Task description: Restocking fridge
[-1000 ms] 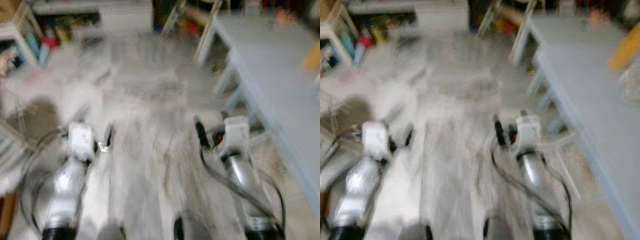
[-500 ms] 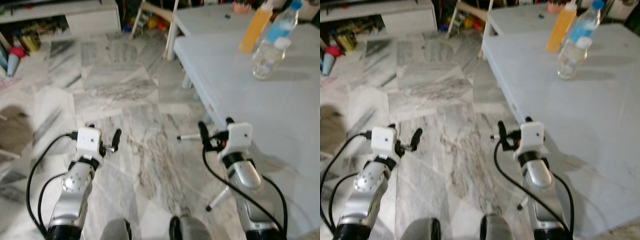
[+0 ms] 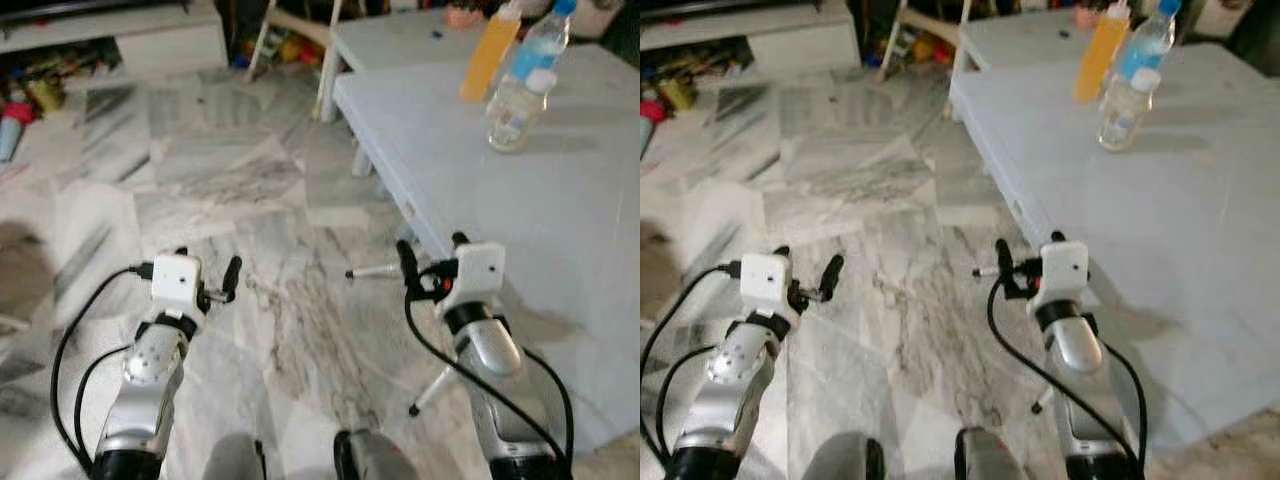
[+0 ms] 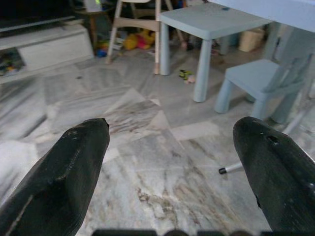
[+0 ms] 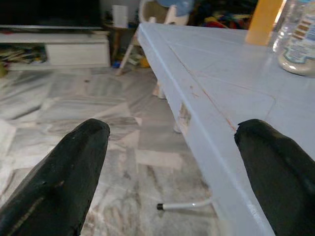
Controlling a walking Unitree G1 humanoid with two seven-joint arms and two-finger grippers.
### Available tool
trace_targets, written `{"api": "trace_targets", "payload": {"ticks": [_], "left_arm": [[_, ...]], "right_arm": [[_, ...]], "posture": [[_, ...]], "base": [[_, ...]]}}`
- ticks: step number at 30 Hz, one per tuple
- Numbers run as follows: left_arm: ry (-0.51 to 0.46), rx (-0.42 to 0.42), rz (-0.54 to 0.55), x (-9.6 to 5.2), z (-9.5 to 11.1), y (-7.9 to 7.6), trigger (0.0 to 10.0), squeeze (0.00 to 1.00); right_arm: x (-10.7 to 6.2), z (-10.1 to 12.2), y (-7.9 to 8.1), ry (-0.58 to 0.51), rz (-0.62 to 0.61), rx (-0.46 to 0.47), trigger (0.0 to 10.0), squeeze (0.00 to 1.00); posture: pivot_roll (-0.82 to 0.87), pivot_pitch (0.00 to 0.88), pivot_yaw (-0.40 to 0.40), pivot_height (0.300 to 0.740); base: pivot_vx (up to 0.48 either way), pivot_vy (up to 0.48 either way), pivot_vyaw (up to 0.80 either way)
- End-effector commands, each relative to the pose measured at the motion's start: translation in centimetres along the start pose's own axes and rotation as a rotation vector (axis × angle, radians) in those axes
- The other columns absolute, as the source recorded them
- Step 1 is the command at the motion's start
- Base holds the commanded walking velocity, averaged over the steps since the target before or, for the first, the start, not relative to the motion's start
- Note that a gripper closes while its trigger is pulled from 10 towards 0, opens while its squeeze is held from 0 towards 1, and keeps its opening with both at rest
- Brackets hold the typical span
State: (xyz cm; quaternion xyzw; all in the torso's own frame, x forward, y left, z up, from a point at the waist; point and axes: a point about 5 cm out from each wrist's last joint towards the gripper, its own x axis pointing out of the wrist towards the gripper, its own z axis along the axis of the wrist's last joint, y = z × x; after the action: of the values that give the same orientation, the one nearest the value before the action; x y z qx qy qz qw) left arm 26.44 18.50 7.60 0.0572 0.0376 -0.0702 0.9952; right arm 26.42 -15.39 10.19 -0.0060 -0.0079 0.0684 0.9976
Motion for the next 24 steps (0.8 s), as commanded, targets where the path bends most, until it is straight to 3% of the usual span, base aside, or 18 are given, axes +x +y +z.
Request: {"api": "trace_targets", "payload": {"ticks": [1, 6, 13, 24], "left_arm": [[-0.013, 0.001, -0.010, 0.14, 0.22, -0.09, 10.0, 0.00], [-0.032, 0.006, -0.014, 0.23, 0.44, -0.23, 10.0, 0.00], [-0.040, 0.003, -0.025, 0.23, 0.55, -0.47, 10.0, 0.00], [-0.042, -0.021, -0.008, 0.34, 0.58, -0.31, 10.0, 0.00]], "right_arm": [[-0.05, 0.05, 0.08, -0.005, 0.008, -0.008, 10.0, 0.00], [-0.08, 0.08, 0.22, -0.008, 0.018, -0.013, 10.0, 0.00], [-0.07, 0.21, 0.30, -0.015, 0.030, -0.023, 10.0, 0.00], [0.18, 0.37, 0.55, -0.029, 0.051, -0.047, 10.0, 0.00]], "posture": [[0.00, 0.132, -0.026, 0.740], [0.00, 0.132, -0.028, 0.740], [0.00, 0.132, -0.031, 0.740], [0.01, 0.127, -0.035, 0.740]], "base": [[0.371, 0.304, -0.80], [0.374, 0.299, -0.80], [0.464, 0.000, -0.75], [0.465, 0.000, 0.00]]}}
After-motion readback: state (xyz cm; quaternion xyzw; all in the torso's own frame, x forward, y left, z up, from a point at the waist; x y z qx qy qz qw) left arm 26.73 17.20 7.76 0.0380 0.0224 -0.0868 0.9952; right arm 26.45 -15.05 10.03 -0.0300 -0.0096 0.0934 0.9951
